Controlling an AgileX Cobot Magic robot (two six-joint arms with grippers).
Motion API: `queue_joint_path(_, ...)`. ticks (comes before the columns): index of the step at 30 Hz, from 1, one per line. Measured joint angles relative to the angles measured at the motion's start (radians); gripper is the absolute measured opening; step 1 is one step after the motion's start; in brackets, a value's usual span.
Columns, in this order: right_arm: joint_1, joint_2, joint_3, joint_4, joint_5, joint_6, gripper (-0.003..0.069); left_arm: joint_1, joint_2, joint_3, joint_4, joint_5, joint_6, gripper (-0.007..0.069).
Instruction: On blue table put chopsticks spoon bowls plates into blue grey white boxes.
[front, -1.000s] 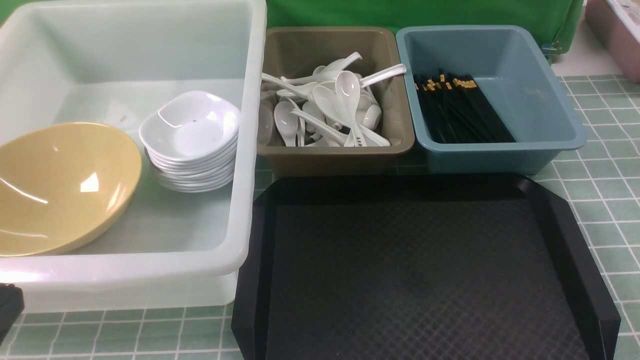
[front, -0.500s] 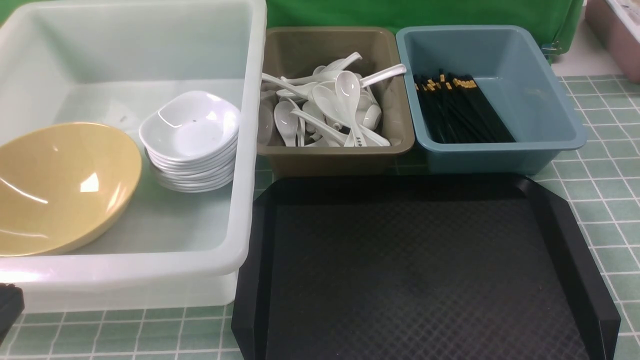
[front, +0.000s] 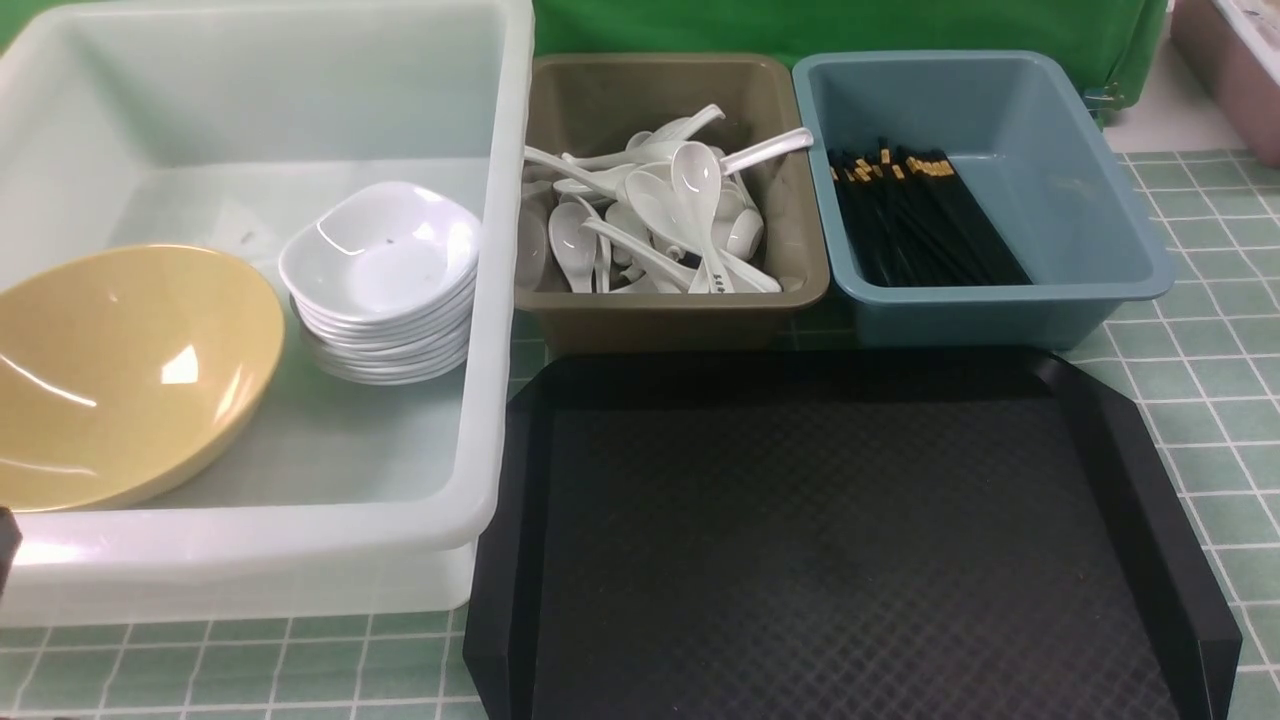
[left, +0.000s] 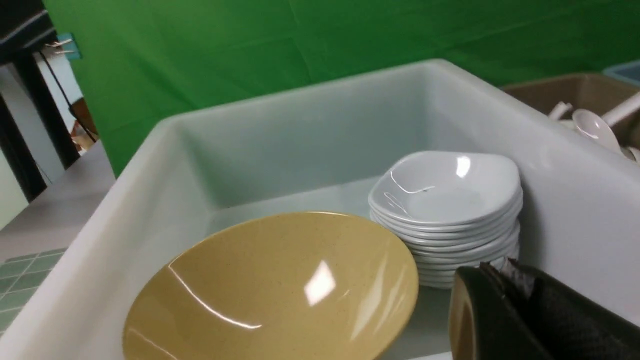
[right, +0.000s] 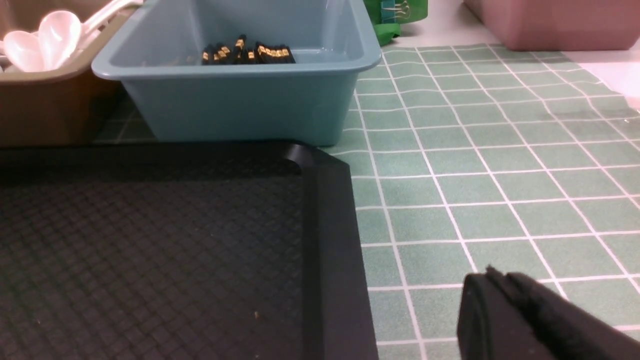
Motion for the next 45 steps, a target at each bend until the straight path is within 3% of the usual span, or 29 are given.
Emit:
queue_joint_path(8, 0.0, 0.0, 0.0, 0.0, 0.0, -0.007, 0.0077, 0.102, -0.044, 0.139, -0.007, -0.042, -0.104, 0.0001)
queue_joint_path(19, 0.0, 0.0, 0.0, 0.0, 0.0, -0.007, 0.009, 0.083, -0.045, 0.143, -0.02, 0.123, -0.108, 0.0001)
queue_joint_path(45, 0.0, 0.0, 0.0, 0.001, 0.0, -0.009, 0.0113, 0.083, -0.047, 0.143, -0.029, 0.128, -0.109, 0.0001)
